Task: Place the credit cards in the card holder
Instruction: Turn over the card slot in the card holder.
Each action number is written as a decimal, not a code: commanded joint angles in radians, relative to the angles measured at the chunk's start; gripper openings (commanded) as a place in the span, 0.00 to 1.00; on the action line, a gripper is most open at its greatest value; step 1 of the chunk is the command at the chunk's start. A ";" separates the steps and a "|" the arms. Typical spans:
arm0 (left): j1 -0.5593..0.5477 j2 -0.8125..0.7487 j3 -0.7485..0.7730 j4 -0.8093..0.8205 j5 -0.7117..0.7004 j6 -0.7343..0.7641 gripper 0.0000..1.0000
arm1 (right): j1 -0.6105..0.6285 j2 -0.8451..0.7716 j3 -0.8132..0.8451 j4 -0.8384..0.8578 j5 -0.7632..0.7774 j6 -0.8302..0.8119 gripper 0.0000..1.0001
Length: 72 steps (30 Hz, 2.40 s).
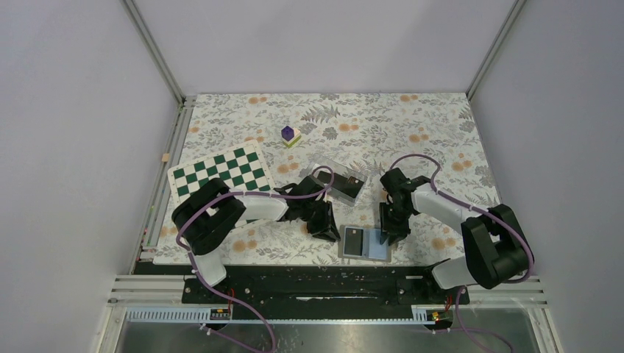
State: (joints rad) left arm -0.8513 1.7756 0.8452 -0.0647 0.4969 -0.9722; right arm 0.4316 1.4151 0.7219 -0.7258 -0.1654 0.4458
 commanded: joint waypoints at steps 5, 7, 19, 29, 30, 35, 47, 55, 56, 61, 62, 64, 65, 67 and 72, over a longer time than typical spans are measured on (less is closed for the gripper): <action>-0.003 0.039 0.003 -0.038 -0.052 0.024 0.24 | -0.006 0.038 0.012 -0.026 0.015 0.002 0.40; -0.003 0.042 0.004 -0.038 -0.052 0.024 0.24 | -0.005 0.040 0.006 -0.010 -0.012 0.006 0.34; -0.006 0.047 0.005 -0.037 -0.046 0.026 0.23 | -0.004 -0.005 0.024 -0.003 -0.101 0.021 0.00; -0.008 0.048 0.003 -0.036 -0.048 0.026 0.23 | -0.005 -0.021 0.077 -0.008 -0.185 0.041 0.00; -0.007 0.048 0.003 -0.036 -0.049 0.027 0.23 | -0.006 -0.010 0.075 0.001 -0.194 0.041 0.00; -0.007 0.046 0.004 -0.036 -0.046 0.027 0.23 | 0.014 0.050 0.063 0.066 -0.240 0.054 0.00; -0.008 0.018 0.004 -0.029 -0.052 0.029 0.24 | 0.102 0.056 0.051 0.288 -0.457 0.142 0.33; 0.019 -0.088 -0.002 -0.031 -0.101 0.060 0.29 | 0.103 0.047 0.030 0.401 -0.538 0.173 0.53; 0.032 -0.106 -0.002 -0.037 -0.108 0.066 0.29 | 0.102 0.044 0.034 0.401 -0.537 0.169 0.54; 0.118 -0.203 0.021 -0.061 -0.123 0.109 0.31 | 0.088 -0.019 0.096 0.331 -0.433 0.134 0.62; 0.133 -0.215 0.037 -0.066 -0.120 0.123 0.32 | 0.076 -0.032 0.114 0.306 -0.408 0.122 0.62; 0.162 -0.223 0.092 -0.083 -0.108 0.154 0.35 | 0.015 -0.049 0.147 0.254 -0.363 0.107 0.64; 0.174 -0.215 0.128 -0.100 -0.098 0.171 0.35 | -0.020 -0.050 0.160 0.236 -0.356 0.102 0.64; 0.192 -0.182 0.204 -0.131 -0.074 0.201 0.36 | -0.094 -0.030 0.185 0.222 -0.368 0.091 0.64; 0.218 -0.055 0.417 -0.225 -0.052 0.256 0.36 | -0.164 0.111 0.338 0.125 -0.378 0.021 0.62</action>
State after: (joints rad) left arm -0.6487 1.6436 1.1099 -0.2310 0.4191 -0.7914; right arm 0.2928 1.4353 0.9421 -0.4908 -0.5613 0.5426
